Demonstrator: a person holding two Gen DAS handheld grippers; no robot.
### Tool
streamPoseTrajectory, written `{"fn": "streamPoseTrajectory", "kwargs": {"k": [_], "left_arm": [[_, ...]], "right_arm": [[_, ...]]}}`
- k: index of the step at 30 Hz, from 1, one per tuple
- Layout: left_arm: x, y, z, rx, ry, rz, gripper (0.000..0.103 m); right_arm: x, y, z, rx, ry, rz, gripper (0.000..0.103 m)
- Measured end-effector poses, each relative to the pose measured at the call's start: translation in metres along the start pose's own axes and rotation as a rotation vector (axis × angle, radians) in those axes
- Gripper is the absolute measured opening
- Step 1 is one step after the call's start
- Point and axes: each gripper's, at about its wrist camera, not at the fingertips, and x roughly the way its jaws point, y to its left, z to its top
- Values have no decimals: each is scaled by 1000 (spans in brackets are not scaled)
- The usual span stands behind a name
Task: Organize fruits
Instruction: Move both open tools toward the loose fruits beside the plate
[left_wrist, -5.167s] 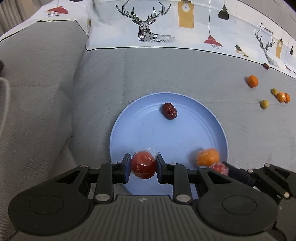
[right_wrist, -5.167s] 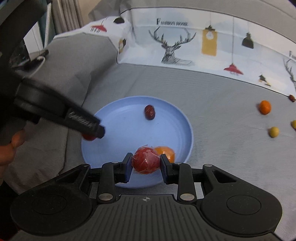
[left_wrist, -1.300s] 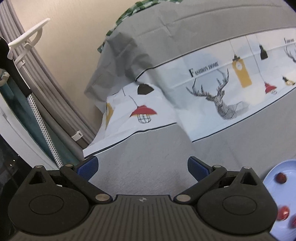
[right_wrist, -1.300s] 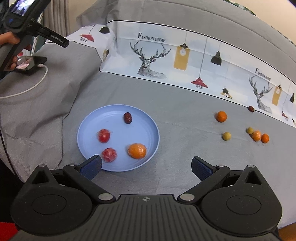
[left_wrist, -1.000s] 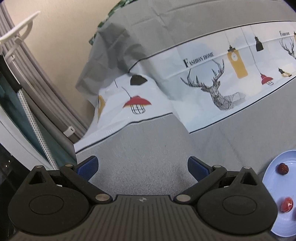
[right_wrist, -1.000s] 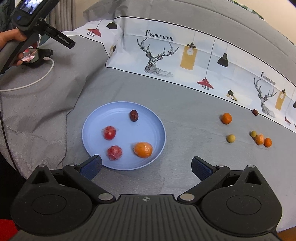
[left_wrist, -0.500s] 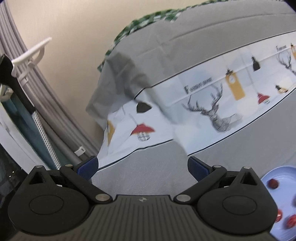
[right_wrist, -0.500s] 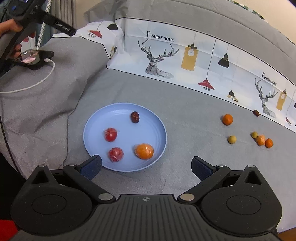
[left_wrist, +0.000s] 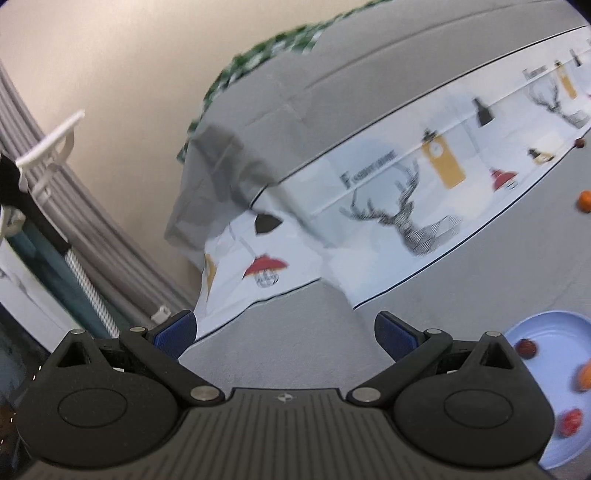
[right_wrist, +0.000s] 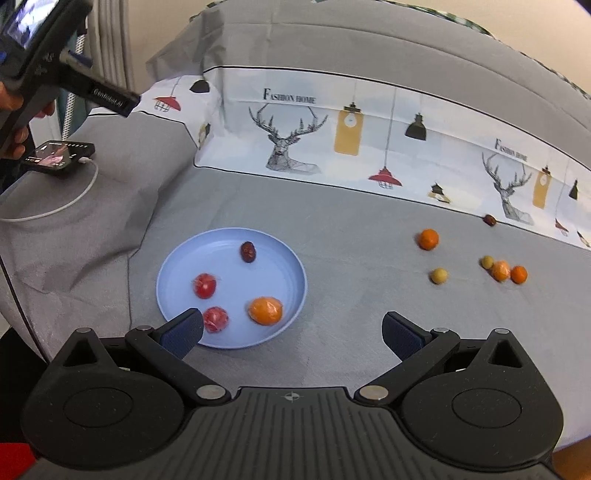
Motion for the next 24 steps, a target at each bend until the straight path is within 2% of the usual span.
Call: {"fn": "streamPoseTrajectory", "kwargs": {"k": [5,9,14,18,24], "left_arm": [[47,17,-14,-53,84,-19,103],[64,20,-24,-49,97,-20,103],[74,21,-35,-35,113,-3,103],[81,21,-41,-33,139,-23,103],[71,23,-35,-31,100,10,103]], "right_arm": [[8,-5,-3,14,45,-29,102],[18,1,2,-5,72,-38,102],[27,16,8,-44,83,-17,102],[33,24,8,-81,93,-5,102],[34,19,9,-63,98,-15,102]]}}
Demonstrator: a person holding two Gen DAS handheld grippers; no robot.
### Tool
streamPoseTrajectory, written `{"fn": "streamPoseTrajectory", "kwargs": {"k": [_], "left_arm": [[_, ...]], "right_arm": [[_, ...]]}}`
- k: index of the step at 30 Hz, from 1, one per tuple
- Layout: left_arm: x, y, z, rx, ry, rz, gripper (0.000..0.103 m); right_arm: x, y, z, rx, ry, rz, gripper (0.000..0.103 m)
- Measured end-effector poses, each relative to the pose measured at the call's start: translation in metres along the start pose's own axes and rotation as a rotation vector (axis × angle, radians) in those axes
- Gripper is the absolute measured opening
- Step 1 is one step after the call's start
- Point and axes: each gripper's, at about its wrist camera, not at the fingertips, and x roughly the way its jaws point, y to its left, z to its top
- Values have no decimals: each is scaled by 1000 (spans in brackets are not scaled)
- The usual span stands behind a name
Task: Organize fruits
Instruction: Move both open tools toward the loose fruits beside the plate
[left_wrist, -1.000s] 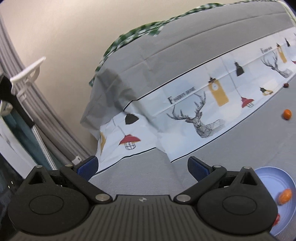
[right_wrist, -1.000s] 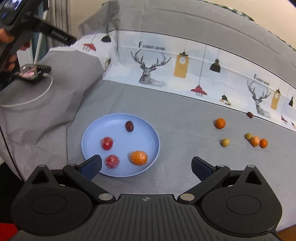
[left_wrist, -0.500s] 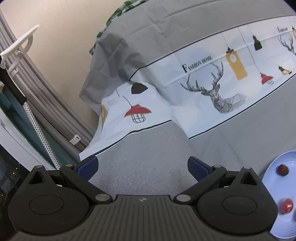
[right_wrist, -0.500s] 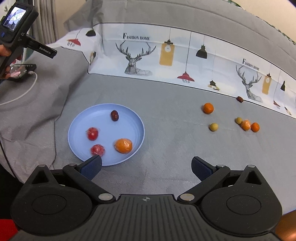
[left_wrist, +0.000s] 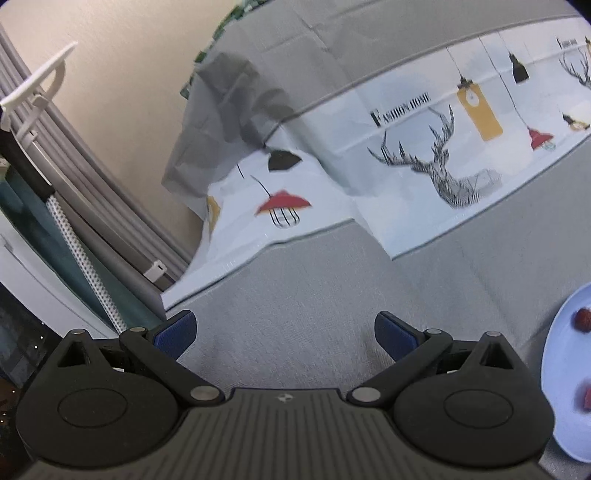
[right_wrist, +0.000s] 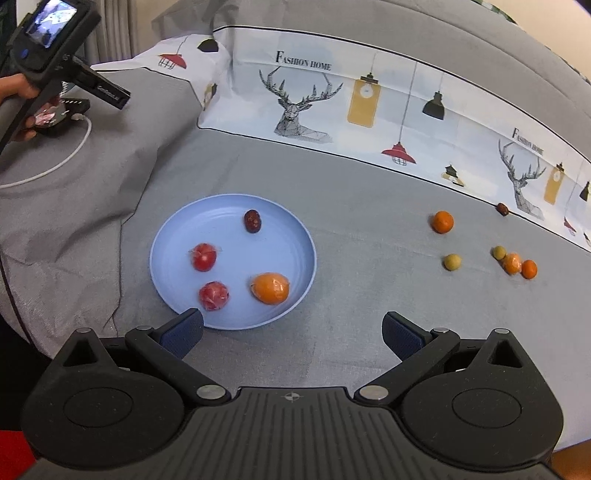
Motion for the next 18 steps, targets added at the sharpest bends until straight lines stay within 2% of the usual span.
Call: {"fn": "streamPoseTrajectory", "kwargs": {"k": [8,12,18], "left_arm": [[-46,-6,27,-63,-61,-34,103],[-74,-23,44,-106,-65,-101,103],[-110,-84,76,-83,-86,-233,103]], "right_arm": [[-7,-8,-4,32,-29,-2,102],[-12,-22,-7,61,-61,-15,102],[-8,-76,-14,167,-126,-92,102]]}}
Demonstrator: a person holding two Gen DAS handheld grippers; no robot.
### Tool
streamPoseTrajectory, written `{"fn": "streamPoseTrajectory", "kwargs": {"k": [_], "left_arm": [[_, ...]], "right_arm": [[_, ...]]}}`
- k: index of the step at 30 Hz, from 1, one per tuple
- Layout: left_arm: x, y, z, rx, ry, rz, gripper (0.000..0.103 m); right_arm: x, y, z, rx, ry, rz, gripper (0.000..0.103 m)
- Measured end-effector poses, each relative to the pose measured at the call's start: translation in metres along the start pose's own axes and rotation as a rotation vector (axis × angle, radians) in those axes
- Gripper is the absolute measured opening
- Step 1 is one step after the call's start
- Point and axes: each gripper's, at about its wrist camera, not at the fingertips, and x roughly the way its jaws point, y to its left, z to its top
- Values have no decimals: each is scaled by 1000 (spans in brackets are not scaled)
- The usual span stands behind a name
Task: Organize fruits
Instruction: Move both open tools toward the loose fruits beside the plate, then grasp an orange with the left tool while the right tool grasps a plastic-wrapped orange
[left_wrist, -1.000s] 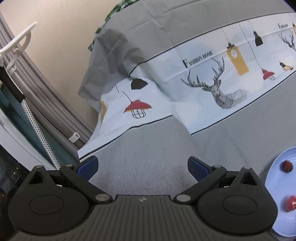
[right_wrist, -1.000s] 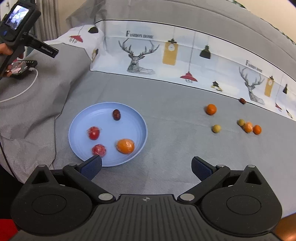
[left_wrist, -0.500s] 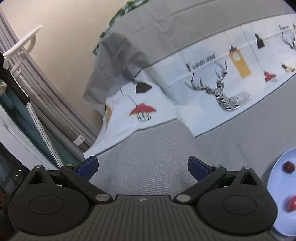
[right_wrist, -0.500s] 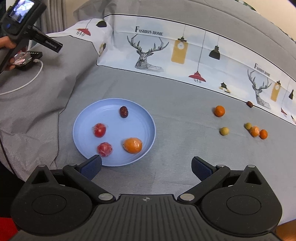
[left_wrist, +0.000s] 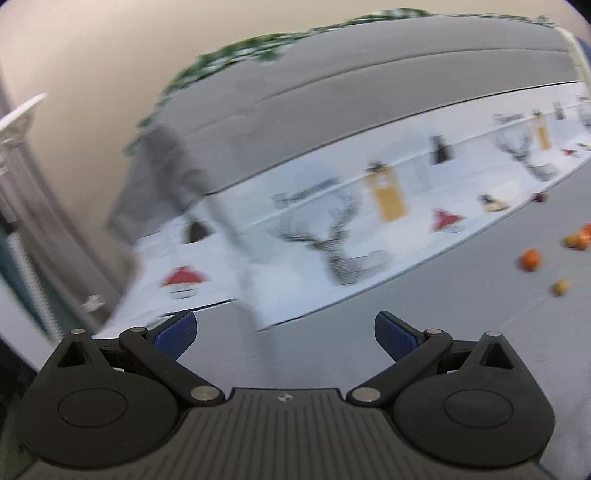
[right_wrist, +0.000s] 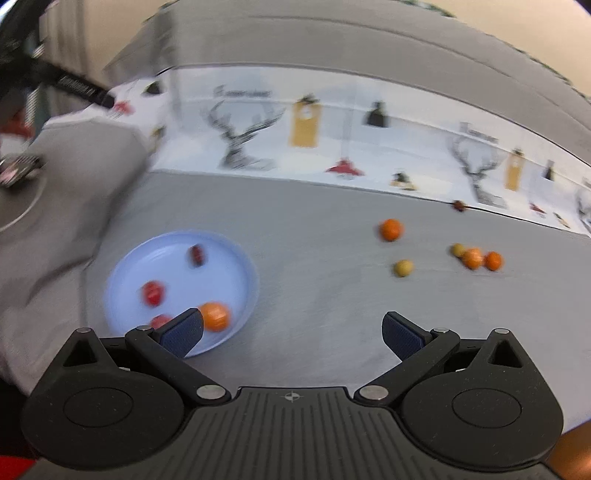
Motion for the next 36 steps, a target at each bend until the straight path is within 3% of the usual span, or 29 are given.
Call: {"fn": "streamPoseTrajectory", "kwargs": {"k": [7,14,18,23,29,30,31,32,34,36], "left_arm": [[30,-121,30,74,55,-220,103],[111,-233,42,63,160,-356,103],[161,-278,51,62,198,-380,103],[215,-317,61,43,245,-399,103],[247,-338,68,69,290,-408,102],[247,-339,70,71,281,-409,95],[244,-338,72,63,255,-419,62],[240,-336,72,54,239,-448,38],[235,-327,73,10,257,-544,36],[222,-315,68,-37,243,-573,36]], "right_arm": [[50,-100,-8,235,-24,-167,102],[128,-182,-15,311,-21,-287,102],[180,-220,-9,323,1,-278,98],[235,-247,-1,306,35,-238,83],[271,-254,9,247,17,-240,83],[273,-253,12,225,6,-235,75],[274,-252,14,196,-10,-226,42],[274,-251,15,178,-6,-227,37],[266,-254,15,213,1,-207,36],[252,-254,8,252,7,-209,36]]}}
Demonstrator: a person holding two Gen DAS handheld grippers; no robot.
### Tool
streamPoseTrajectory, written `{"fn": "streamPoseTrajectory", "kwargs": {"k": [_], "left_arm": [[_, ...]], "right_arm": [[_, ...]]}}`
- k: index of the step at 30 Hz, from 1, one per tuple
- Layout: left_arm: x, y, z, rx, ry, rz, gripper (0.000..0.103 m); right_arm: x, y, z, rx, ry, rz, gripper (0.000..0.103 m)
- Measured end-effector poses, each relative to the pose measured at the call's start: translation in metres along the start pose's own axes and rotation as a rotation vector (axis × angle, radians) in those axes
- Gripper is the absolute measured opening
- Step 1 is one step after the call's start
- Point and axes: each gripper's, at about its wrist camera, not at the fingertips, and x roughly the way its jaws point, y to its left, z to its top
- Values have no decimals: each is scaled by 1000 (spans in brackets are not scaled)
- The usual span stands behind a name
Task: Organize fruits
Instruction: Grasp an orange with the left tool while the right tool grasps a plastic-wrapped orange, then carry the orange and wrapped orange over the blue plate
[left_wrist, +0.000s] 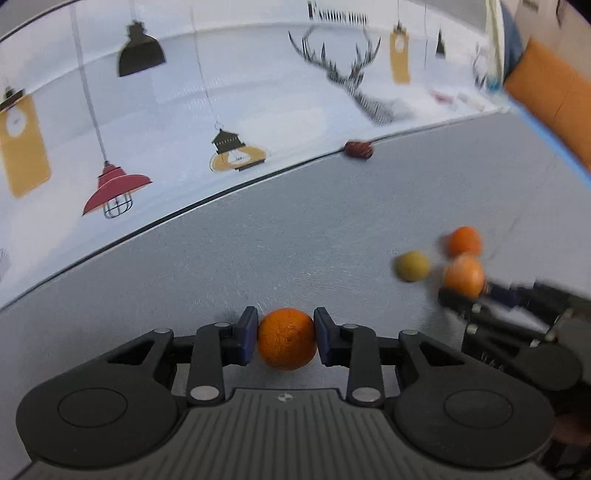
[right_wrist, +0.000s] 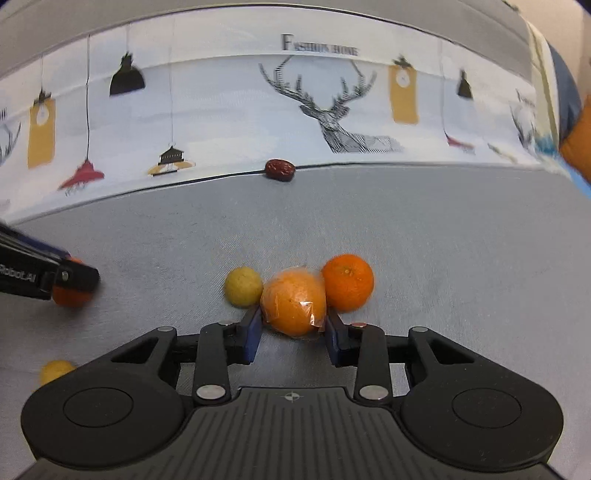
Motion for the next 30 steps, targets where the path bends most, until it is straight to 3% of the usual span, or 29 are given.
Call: {"fn": "streamPoseTrajectory", "kwargs": {"k": [3,8,14,18,22,26,30], "left_arm": [[-30,-1,-16,-12,-8,14,36],[-117,-1,-60,-65,-35,85,36],[-226,7,-129,-150,-33,148,36],[-287,19,-180,-242,3,206,36],[-340,28,-227,-298,-17,277,36],[-378,33,-266,-330,-39,324,36],[-397,39,-295,-357,-56,359,36]], "right_arm": [[-32,-5,-13,50,13,-11,37],[-109,4,-26,83,-33,43,37],[-206,50,-36,-1,-89,223,37],[-263,86,-47,-37,-77,371,37],[-314,124,-70,-112,-42,501,37],[-352,159,-95,-202,-8,574,37],[-376,181,-106,-289,-13,590,37]]}}
